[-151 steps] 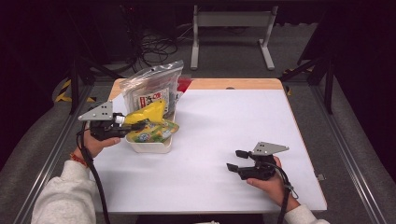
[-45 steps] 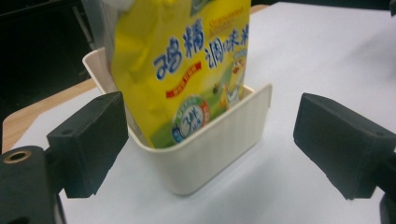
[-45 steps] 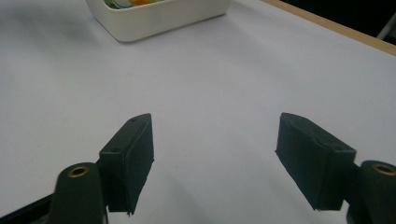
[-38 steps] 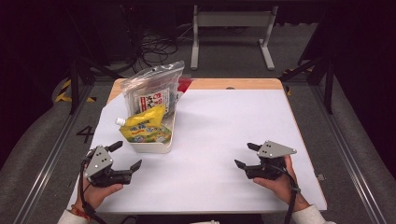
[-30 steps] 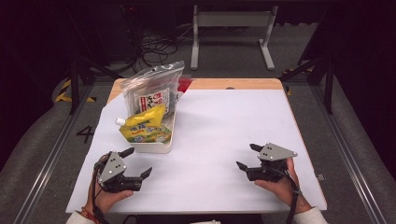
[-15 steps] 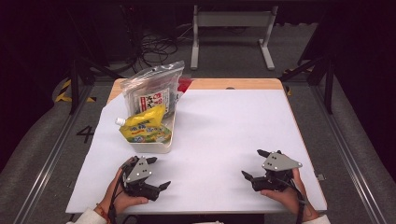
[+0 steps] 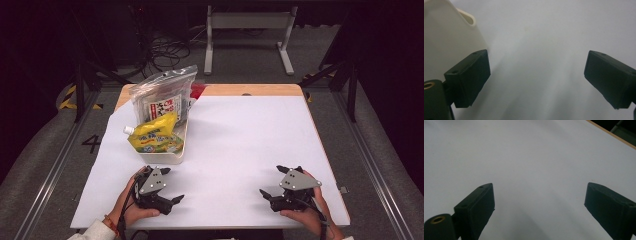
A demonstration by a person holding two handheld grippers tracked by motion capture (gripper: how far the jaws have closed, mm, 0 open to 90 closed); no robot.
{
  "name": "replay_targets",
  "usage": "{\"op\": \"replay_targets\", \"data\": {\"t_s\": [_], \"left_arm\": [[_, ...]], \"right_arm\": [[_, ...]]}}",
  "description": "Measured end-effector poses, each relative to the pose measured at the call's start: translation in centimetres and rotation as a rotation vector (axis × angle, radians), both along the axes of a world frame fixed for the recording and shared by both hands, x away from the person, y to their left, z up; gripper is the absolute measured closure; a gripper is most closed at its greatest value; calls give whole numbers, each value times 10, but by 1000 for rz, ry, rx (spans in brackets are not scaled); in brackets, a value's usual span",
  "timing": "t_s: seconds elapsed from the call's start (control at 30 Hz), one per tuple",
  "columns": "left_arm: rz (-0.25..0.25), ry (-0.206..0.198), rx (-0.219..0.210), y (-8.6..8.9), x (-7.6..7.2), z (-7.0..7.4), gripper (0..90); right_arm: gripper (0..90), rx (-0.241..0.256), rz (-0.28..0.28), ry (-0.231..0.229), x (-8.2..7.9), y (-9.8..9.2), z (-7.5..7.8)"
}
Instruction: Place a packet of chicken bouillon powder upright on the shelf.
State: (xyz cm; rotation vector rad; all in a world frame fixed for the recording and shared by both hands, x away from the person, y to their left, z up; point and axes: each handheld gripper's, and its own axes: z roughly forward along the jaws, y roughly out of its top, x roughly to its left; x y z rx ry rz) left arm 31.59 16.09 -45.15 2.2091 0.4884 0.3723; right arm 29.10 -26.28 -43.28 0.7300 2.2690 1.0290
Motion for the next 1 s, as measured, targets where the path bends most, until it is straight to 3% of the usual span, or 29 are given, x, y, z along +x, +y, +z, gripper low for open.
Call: {"op": "replay_targets", "data": {"t_s": [0.17,0.4,0.47,0.63,0.83,1.0], "left_arm": [[-6,-4,16,-1,2,-1,70],[15,16,4,0,4,-1,70],[7,15,4,1,4,-1,70],[6,9,11,0,5,-1,68],[0,1,11,-1,4,0,67],[6,-6,15,-1,6,0,65]], "right_arm": [[94,-9,0,-8,0,0,-1],[116,-27,-18,-27,-1,1,-1],[118,-54,-40,-41,-1,4,-3],[101,-65,-28,-39,-2,7,-5],[97,-69,-30,-42,-3,6,-6],[93,-44,-32,-47,-4,5,-4]]}}
